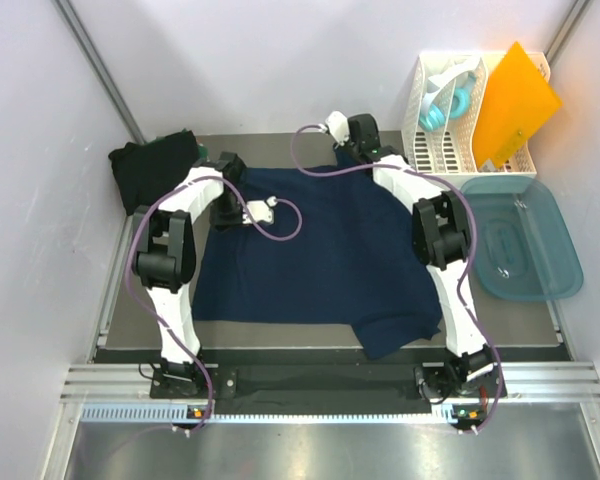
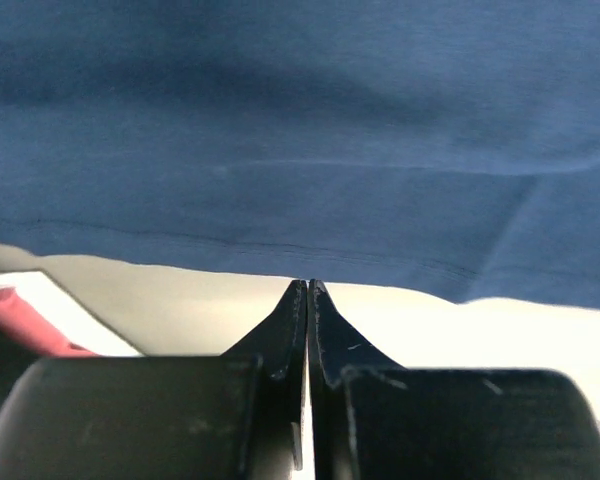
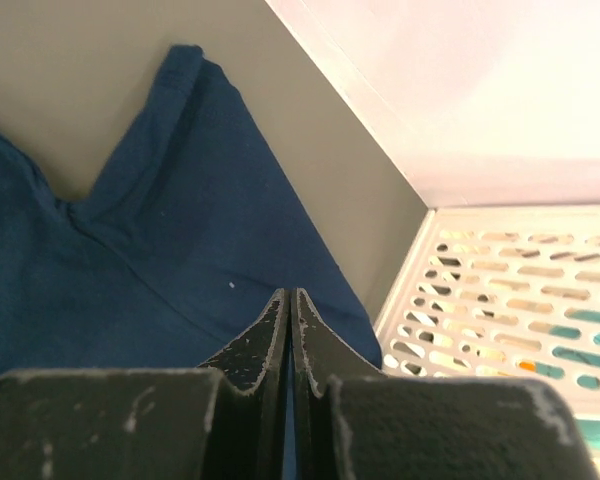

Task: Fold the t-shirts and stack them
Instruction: Flatten out the tshirt

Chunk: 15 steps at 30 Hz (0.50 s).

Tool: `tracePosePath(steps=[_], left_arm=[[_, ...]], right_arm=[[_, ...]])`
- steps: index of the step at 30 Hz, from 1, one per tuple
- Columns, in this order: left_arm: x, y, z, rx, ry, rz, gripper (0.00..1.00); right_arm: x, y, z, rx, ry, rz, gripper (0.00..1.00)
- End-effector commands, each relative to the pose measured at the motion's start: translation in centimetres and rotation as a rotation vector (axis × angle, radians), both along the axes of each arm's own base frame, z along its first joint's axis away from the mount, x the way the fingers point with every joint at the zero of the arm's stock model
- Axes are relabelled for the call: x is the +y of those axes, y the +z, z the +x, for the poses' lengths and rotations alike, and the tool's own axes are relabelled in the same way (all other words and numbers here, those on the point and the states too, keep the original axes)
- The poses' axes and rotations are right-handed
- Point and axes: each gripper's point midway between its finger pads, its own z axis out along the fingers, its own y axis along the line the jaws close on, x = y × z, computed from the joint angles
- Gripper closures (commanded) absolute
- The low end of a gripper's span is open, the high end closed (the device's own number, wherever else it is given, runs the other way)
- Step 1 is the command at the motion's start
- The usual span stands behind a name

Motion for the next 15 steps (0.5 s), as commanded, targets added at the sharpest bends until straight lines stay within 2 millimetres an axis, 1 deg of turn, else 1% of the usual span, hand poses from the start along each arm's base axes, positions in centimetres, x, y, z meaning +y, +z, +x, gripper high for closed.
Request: tracePosePath(steps=[1,5,6,8,9,10,12,15], left_arm=[[-0.2,-1.0,-3.5,0.204,-0.021,-0.013,1.00],[0.3,-2.6,-4.9,0.285,-0.022,0.022,1.00],[0.4,-3.0,-5.1,0.298,-0.028,0.029,1.00],[0.3,-3.5,-5.1,0.307,-0.028,0.031,1.00],[0.8,-3.7,-5.2,0.320,-0.030,0.063,1.00],[0.8,-3.9,-5.0,0.316,-0.030,0.068,1.00],[1.3,-4.4,-5.4,0.334,-0.024,0.097,1.00],[1.8,-4.9,-6.6,0.383,-0.018,0.124,1.00]], right_arm=[[2.2,-2.3,0.0,-0.003,0.052,-0.024,1.00],[3.3,-3.9,-0.5,0.015,0.094,-0.065,1.00],[3.8,-4.3,-0.8,0.021,0.109,-0.076,1.00],[4.2,-4.5,-0.8,0.014,0.129,-0.096,1.00],[4.6,-4.8,-1.0,0.016,0.141,-0.105,1.00],[4.8,-5.1,-1.0,0.012,0.158,-0.124,1.00],[5.2,-5.4,-0.9,0.004,0.170,-0.148,1.00],[5.1,-6.5,-0.6,0.002,0.189,-0.193,1.00]])
